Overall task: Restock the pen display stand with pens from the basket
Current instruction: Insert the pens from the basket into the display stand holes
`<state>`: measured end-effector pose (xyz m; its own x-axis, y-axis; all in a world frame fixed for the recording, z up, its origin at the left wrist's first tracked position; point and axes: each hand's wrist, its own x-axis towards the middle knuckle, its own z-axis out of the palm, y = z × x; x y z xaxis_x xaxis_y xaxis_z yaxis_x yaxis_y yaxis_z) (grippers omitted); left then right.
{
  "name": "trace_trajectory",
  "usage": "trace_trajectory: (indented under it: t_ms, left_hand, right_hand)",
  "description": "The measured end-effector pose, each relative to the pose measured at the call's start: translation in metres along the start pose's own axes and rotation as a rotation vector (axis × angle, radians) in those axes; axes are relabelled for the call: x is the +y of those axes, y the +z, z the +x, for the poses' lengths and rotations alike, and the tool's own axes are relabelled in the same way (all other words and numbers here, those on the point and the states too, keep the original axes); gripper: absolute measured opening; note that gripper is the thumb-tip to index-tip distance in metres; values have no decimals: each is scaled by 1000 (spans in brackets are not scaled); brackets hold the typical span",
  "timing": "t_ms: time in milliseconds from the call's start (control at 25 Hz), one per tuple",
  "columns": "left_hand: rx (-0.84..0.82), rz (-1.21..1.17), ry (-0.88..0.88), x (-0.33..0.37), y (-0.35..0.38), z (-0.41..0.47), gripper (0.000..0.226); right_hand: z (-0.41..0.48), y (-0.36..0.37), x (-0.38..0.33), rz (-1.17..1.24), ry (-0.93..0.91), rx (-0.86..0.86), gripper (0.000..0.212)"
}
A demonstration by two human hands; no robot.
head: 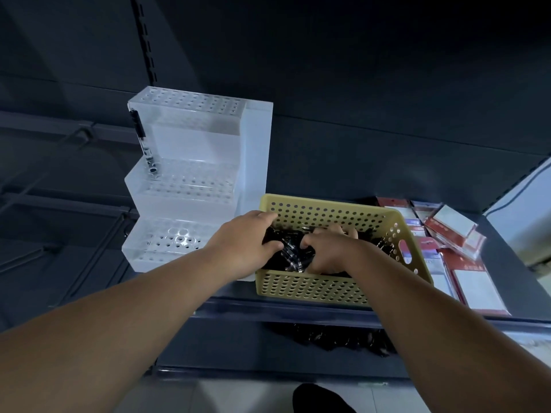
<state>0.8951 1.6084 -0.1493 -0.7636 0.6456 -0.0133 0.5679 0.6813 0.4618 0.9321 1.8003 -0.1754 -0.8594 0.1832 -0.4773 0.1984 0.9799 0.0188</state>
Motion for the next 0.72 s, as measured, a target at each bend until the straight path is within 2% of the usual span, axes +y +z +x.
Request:
trace_trajectory:
  t_ms: [200,360,600,720]
  left_hand:
    - [-8,18,-4,2,4,2,63]
    - [-25,28,18,4,5,1,65]
    - [44,72,46,11,0,1,76]
    - [128,4,28,18,-2,3,100]
  right_hand:
    - [-2,3,4,-72,-49,76,44]
    - [-9,4,12,-46,-96,235,35]
    - [-23,-14,21,202,-5,471,40]
    - [-30,-30,20,240,61,520,48]
